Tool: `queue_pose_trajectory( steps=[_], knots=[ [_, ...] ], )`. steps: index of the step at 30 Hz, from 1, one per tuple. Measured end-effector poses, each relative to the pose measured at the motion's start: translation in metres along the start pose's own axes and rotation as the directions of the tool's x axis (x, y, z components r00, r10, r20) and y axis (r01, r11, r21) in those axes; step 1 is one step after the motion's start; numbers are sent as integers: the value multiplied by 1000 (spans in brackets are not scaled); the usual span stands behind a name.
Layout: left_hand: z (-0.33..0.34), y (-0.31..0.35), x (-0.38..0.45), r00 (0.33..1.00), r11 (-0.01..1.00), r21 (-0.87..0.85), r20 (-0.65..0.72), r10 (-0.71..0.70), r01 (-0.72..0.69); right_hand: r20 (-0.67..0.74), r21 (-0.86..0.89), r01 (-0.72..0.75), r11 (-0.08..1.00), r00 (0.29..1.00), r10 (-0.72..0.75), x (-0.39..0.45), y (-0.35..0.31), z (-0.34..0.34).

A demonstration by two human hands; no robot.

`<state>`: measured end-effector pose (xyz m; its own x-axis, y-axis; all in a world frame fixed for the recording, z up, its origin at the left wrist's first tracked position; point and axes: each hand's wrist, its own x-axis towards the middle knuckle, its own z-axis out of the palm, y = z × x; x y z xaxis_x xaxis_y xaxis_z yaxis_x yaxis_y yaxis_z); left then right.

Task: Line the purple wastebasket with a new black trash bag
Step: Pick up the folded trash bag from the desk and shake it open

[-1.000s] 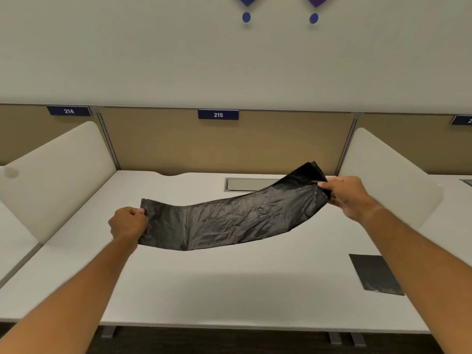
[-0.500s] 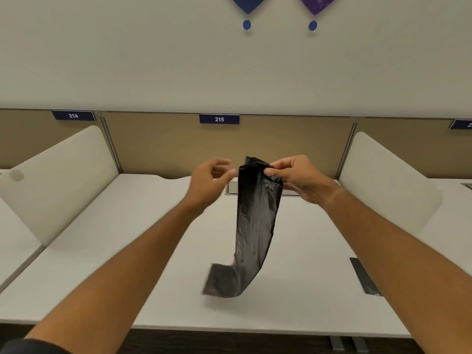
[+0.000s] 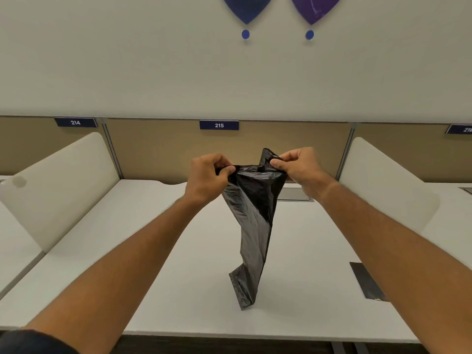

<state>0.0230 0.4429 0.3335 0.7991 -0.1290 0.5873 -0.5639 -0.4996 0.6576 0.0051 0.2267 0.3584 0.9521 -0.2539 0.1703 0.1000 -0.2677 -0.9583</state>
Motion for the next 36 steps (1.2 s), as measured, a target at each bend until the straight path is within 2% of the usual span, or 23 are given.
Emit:
queue_pose_trajectory(
  steps=[3, 6, 7, 11, 14, 16, 21, 27, 32, 36],
  knots=[
    [-11, -11, -4, 1000, 999, 43, 5, -8, 8, -56, 11, 19, 1000, 998, -18, 2, 0, -4],
    [-21, -19, -7, 987, 994, 106, 156, -44, 28, -27, 8, 31, 999, 999, -31, 4, -2, -2],
    [-23, -19, -7, 979, 993, 118, 195, -56, 33, 1, -4, 35, 999, 999, -35, 4, -3, 0],
    [-15, 3, 2, 975, 994, 93, 209, -70, 51, 161, -36, 47, 998, 986, -41, 3, -12, 12],
    [-2, 21, 9, 947, 990, 139, 314, -64, 20, 246, -58, 70, 996, 968, -54, 1, -19, 23],
    [5, 26, 13, 945, 985, 173, 321, -55, -1, 287, -91, 82, 993, 957, -52, 0, -22, 26],
    [3, 19, 20, 958, 973, 206, 242, -153, 103, 346, -244, 113, 963, 938, -22, -1, -27, 10],
    [-17, 2, 33, 975, 935, 304, 62, -211, 184, 183, -577, 163, 800, 981, -68, 9, -20, -15],
    [-32, -3, 38, 990, 917, 376, -13, -138, 133, 109, -756, 177, 630, 983, -146, 20, -15, -23],
    [-47, 1, 39, 997, 905, 421, -61, -45, 67, 52, -886, 98, 453, 992, -114, 21, -9, -27]
  ],
)
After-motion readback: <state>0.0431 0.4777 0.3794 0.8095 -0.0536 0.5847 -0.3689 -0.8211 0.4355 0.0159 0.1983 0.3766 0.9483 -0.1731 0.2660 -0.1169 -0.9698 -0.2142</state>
